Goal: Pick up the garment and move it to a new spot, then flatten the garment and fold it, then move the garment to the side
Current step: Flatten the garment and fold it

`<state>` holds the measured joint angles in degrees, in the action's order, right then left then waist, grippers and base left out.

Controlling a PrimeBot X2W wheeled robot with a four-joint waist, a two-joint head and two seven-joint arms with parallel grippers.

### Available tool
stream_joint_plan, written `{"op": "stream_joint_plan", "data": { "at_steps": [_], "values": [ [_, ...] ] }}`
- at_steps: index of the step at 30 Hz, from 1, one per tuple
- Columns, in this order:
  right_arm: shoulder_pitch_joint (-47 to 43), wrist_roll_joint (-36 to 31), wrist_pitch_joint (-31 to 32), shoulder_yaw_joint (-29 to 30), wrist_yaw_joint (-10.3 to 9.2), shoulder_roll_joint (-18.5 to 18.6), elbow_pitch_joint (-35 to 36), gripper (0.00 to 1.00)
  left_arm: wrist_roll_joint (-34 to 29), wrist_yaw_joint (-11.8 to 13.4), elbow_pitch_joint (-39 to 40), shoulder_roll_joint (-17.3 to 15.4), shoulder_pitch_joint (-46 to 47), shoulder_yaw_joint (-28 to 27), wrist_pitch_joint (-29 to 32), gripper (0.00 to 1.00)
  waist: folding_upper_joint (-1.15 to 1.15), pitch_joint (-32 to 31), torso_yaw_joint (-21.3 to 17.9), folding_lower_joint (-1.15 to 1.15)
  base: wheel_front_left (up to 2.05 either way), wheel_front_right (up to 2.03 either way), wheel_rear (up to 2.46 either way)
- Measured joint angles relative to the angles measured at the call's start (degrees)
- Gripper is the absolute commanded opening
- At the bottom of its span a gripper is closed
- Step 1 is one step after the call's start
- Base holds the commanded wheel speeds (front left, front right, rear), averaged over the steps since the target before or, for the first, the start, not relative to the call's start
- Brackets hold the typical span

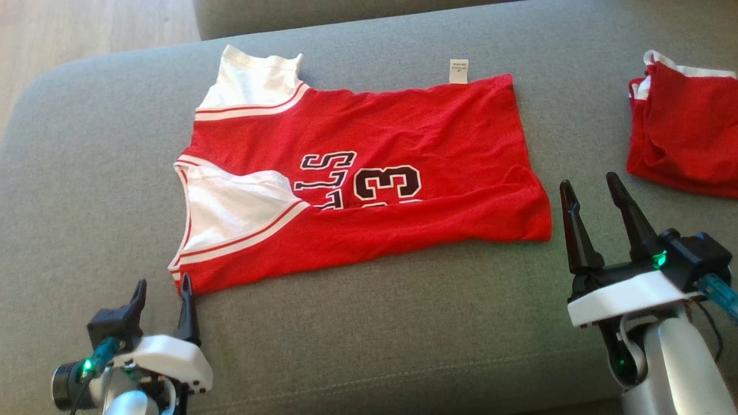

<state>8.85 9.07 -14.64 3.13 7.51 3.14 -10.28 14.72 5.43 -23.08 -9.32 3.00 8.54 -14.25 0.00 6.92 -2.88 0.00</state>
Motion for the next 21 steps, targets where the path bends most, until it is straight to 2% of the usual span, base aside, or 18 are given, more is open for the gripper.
{"op": "stream_joint_plan", "data": {
  "at_steps": [3, 13, 21],
  "values": [
    [0.0, 0.1, 0.0, -0.1, 0.00, 0.0, -0.6, 1.00, 0.4, -0.9, -3.9, 0.0, 1.8, 0.1, 0.3, 1.00, 0.00, 0.5, -0.4, 0.00, 0.00, 0.00, 0.00],
    [0.6, 0.5, 0.0, -1.5, 0.00, -0.1, -2.2, 1.00, 1.6, -1.4, -13.0, -0.1, 6.7, 0.1, 1.8, 1.00, 0.00, 1.6, -2.2, 0.01, 0.00, 0.00, 0.00],
    [1.3, 1.1, 0.0, -1.8, 0.00, -0.1, -2.7, 1.00, 1.6, 0.6, -17.3, -0.2, 9.8, 0.0, 2.7, 1.00, 0.00, 2.2, -3.3, 0.01, 0.00, 0.00, 0.00]
  ]
}}
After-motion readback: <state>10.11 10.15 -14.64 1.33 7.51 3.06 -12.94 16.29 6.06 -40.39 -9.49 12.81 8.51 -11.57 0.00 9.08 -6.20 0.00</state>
